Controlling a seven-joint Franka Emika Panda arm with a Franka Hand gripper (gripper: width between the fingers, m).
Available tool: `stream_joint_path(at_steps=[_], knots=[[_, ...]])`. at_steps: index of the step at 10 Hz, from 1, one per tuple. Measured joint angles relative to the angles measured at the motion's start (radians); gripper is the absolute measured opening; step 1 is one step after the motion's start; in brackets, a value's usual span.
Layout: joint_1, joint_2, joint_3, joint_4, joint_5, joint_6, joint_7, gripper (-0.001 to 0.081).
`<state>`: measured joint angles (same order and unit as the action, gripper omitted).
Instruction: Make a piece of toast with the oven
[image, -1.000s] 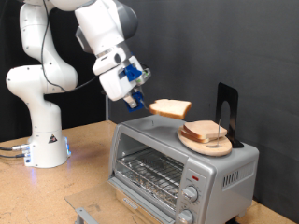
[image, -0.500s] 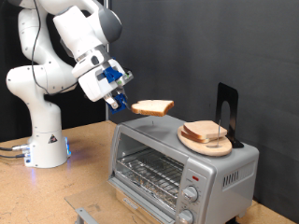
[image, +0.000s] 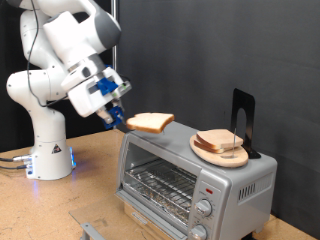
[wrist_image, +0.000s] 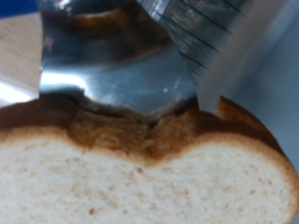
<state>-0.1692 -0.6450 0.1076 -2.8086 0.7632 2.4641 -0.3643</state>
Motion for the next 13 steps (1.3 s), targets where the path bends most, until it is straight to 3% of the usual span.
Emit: stream_joint_path(at_steps=[3,4,7,13], knots=[[-0.087,0.031,-0.051,-0.026,-0.059,0.007,-0.056,0.0475],[-0.095,0.058,-0.068,-0.026,-0.053,0.02,-0.092,0.0475],[-0.092,0.117,-0.122,-0.019,0.001,0.044,-0.221,0.0475],[-0.087,0.177,-0.133,-0.008,0.026,0.076,-0.268,0.0475]])
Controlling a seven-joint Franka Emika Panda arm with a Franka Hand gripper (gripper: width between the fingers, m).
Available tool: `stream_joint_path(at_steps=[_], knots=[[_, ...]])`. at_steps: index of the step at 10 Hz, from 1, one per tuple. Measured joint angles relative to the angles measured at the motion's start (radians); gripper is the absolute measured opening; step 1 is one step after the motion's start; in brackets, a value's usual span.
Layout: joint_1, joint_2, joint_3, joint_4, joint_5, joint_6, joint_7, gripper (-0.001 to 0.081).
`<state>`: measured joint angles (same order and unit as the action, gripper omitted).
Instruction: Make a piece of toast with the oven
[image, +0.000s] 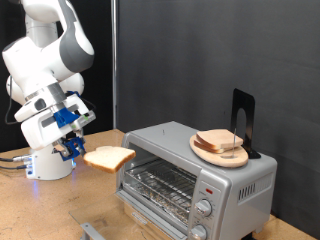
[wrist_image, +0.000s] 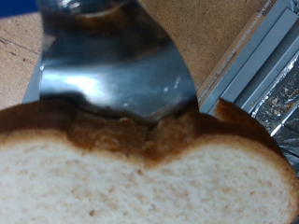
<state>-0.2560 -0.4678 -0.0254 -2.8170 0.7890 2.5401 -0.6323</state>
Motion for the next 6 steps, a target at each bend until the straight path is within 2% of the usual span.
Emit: stream_joint_path(at_steps=[2,6], knots=[[0.009,0.028,-0.001,0.003,0.022,-0.007,-0.055,0.0475],[0.017,0.159,0.0,0.051,0.07,0.037,-0.089,0.0475]])
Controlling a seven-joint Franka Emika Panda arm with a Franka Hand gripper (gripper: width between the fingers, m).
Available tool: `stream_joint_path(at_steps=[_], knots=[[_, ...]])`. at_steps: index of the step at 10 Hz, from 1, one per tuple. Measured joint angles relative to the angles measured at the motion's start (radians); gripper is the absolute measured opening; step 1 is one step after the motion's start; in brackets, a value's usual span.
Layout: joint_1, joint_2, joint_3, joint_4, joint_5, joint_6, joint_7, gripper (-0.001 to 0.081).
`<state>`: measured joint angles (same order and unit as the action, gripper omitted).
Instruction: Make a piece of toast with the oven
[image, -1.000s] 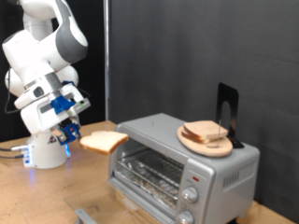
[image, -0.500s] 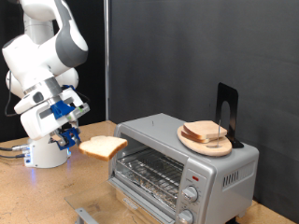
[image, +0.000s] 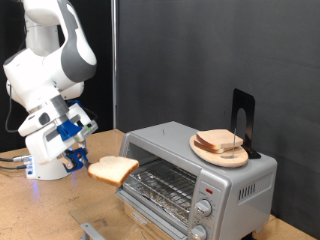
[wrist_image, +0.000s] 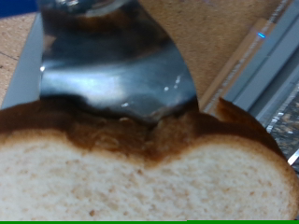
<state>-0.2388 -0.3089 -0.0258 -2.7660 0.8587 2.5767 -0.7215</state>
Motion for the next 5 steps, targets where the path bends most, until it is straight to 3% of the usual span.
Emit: stream_joint_path(at_steps=[5], knots=[[0.034,0.141,0.027,0.063,0.051,0.068,-0.076,0.0475]])
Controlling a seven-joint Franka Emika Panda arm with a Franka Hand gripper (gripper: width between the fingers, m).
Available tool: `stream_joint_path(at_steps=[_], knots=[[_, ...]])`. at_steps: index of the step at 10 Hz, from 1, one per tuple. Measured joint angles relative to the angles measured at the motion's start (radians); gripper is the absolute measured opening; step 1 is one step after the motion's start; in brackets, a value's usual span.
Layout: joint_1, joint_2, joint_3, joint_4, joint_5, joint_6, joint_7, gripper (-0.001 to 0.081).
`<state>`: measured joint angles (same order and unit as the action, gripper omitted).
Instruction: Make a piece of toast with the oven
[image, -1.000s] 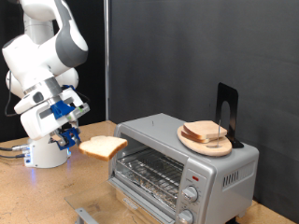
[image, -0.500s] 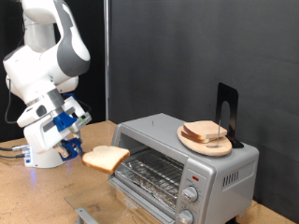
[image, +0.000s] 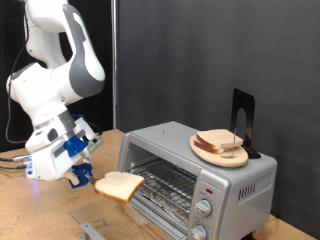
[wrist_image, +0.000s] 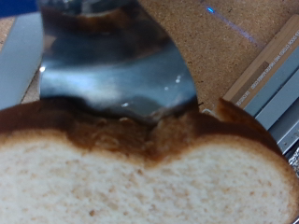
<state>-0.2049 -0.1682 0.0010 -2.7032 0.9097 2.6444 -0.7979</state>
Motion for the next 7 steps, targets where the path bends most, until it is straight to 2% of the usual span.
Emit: stream_joint_path(at_steps=[4,5,7], knots=[[-0.001,0.004,-0.001,0.022,-0.051,-0.067,-0.052,0.0475],[-0.001,0.012,0.0,0.045,-0.09,-0.097,-0.055,0.0475],[-0.002,0.044,0.0,0.105,-0.237,-0.15,-0.056,0.0475]])
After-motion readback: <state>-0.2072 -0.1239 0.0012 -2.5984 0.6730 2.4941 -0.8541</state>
